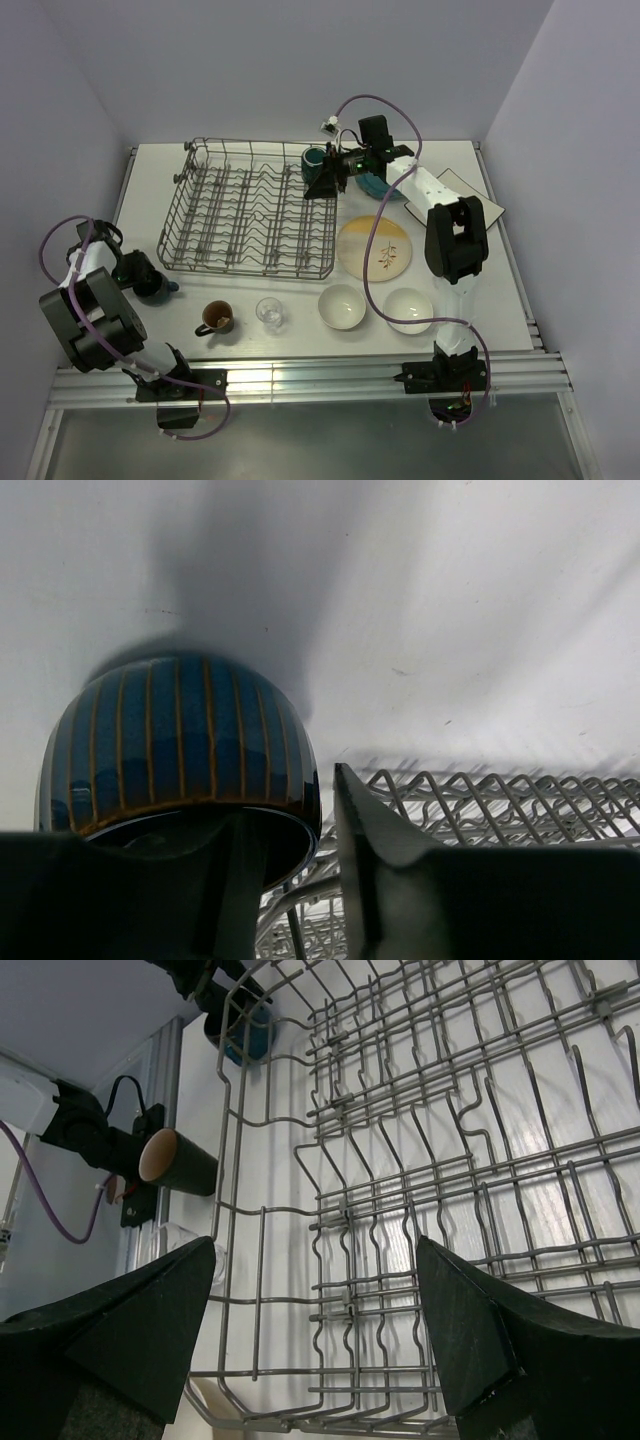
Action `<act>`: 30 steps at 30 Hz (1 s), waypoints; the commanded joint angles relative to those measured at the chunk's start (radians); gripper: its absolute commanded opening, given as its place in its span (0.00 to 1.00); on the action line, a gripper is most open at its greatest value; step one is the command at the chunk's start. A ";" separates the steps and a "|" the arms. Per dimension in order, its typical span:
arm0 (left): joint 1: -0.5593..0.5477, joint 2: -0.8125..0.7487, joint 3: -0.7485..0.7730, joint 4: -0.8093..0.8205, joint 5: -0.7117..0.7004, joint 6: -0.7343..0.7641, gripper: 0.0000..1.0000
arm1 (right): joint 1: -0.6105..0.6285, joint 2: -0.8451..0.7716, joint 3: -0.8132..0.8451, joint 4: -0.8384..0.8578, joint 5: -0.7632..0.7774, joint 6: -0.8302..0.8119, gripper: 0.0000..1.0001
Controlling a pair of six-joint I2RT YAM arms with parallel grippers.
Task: Load the mixed dishes into the dish rack
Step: Grab a cup with the left arm, then pass the cup from the left arm to the right
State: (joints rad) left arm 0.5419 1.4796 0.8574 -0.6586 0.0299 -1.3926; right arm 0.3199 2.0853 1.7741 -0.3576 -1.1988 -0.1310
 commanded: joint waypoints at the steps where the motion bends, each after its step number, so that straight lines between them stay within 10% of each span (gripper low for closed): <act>1: 0.004 -0.010 0.020 0.017 -0.031 0.006 0.35 | -0.008 -0.042 -0.004 0.037 -0.025 0.010 0.88; 11: 0.004 -0.097 0.017 -0.030 -0.099 0.044 0.00 | -0.008 -0.041 -0.002 0.039 -0.033 0.018 0.88; 23: 0.003 -0.347 0.176 -0.115 -0.255 0.210 0.00 | -0.008 -0.047 0.015 0.032 -0.038 0.018 0.88; 30: -0.112 -0.415 0.319 0.123 -0.038 0.504 0.00 | -0.005 -0.050 0.067 0.026 -0.001 0.005 0.88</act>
State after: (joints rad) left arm 0.4992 1.0882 1.0821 -0.7162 -0.1184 -1.0687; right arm 0.3199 2.0853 1.7802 -0.3534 -1.2110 -0.1204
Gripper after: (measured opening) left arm 0.188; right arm 0.881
